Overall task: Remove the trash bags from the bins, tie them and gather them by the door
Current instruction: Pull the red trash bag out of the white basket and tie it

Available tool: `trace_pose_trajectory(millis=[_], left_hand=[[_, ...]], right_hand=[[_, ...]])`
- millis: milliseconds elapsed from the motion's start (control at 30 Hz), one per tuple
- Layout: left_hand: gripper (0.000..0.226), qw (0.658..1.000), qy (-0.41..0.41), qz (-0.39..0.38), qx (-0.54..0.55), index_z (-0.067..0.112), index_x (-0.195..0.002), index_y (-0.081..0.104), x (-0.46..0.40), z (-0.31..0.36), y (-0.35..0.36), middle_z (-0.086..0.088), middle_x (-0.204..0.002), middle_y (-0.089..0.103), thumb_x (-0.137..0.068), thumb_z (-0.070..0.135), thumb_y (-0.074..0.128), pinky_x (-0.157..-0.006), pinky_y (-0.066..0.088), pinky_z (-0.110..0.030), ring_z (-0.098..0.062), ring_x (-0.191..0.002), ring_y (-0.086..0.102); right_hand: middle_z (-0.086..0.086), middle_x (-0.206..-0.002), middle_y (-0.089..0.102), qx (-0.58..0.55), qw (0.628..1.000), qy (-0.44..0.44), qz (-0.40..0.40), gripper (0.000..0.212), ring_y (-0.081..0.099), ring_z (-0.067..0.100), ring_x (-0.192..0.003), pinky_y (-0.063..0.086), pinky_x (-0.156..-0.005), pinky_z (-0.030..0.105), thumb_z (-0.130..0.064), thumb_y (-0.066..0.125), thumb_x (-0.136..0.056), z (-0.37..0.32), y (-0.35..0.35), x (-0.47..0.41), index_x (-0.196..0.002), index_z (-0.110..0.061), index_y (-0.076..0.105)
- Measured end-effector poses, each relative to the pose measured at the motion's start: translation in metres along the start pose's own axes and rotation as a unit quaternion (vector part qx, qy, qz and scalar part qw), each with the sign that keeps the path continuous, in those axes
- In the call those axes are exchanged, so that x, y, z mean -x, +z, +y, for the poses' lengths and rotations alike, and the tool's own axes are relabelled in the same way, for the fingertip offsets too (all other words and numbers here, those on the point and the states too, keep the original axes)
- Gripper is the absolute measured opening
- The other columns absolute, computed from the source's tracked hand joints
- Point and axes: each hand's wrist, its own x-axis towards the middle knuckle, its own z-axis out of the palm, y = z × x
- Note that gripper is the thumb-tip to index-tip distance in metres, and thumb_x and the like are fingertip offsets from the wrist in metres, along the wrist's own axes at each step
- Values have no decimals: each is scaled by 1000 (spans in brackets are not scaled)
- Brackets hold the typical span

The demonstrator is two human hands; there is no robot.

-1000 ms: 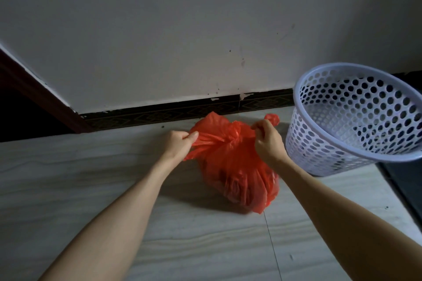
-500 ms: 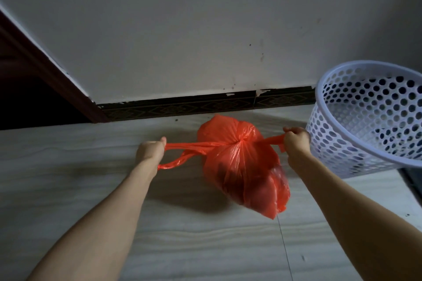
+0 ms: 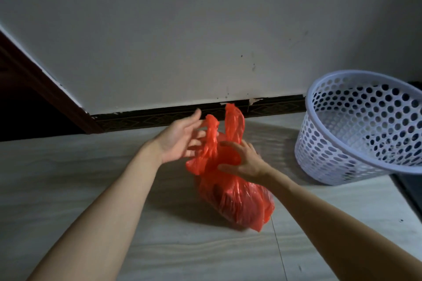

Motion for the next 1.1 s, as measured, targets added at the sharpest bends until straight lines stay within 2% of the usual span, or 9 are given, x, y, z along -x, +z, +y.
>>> trace_pose_trajectory(millis=[200, 333, 467, 567, 733, 833, 933, 1000, 1100], left_hand=[[29, 972, 94, 177, 123, 17, -78, 61, -12, -5, 3, 9, -57, 64, -91, 26, 36, -66, 37, -27, -13, -72, 52], [28, 917, 82, 331, 204, 20, -70, 53, -9, -36, -15, 3, -71, 55, -88, 16, 32, -61, 36, -28, -13, -66, 51], [39, 957, -74, 245, 134, 20, -88, 58, 5, -54, -31, -8, -97, 62, -92, 46, 30, -94, 37, -51, -31, -97, 57], [81, 974, -179, 112, 83, 17, -118, 49, 16, -49, -36, -19, -126, 56, -69, 79, 34, -75, 51, -58, -47, -114, 50], [55, 994, -90, 41, 33, 9, -98, 59, 6, -37, -7, -13, -84, 69, -58, 42, 78, -48, 55, -25, -22, -63, 68], [75, 998, -12, 6, 69, 20, -94, 57, -7, -34, 3, -4, -79, 66, -30, 31, 94, -50, 47, -23, -15, -64, 61], [97, 991, 1, -61, 120, 32, -118, 50, -10, -30, 4, -3, -98, 63, -31, 29, 94, -62, 44, -25, -18, -82, 60], [93, 995, -8, -50, 84, 36, -128, 44, -10, -31, 7, -2, -106, 64, -50, 12, 88, -66, 41, -24, -14, -87, 59], [85, 989, -4, 86, -119, 21, -145, 21, -19, -40, 22, -2, -117, 57, -77, -15, 58, -72, 45, -17, -14, -100, 56]], right_hand=[[9, -138, 37, 51, 998, 37, 28, 62, 22, 28, -135, 22, -111, 47, -40, 63, -80, 1, 18, -3, -136, -28, 39], [14, -117, 55, -171, 969, 15, 176, 42, 52, 25, -108, 37, -88, 25, -9, 61, -81, 7, 11, -3, -121, -9, 50], [4, -84, 53, -348, 896, 111, 254, 28, 52, 21, -78, 43, -76, 39, 0, 50, -80, 16, -5, 1, -104, -9, 39], [18, -84, 55, -444, 843, 145, 268, 31, 57, 25, -70, 51, -69, 44, 4, 51, -77, 29, -13, 1, -107, 3, 44], [9, -78, 52, -484, 822, 201, 222, 65, 55, 23, -64, 48, -61, 37, 11, 43, -78, 28, -22, 0, -133, -21, 28], [10, -85, 55, -492, 825, 196, 198, 92, 56, 23, -64, 48, -58, 35, 11, 42, -81, 26, -23, -2, -144, -35, -6], [17, -127, 50, -524, 812, 166, 197, 101, 65, 31, -96, 56, -66, 33, 7, 48, -86, 31, -25, -3, -138, -39, -25], [21, -137, 43, -539, 793, 180, 220, 96, 63, 28, -97, 55, -78, 36, 10, 48, -84, 34, -25, -7, -143, -26, -19], [21, -94, 63, -493, 818, 217, 199, 49, 54, 18, -67, 46, -63, 31, 12, 47, -79, 34, -21, -8, -128, 5, 42]])
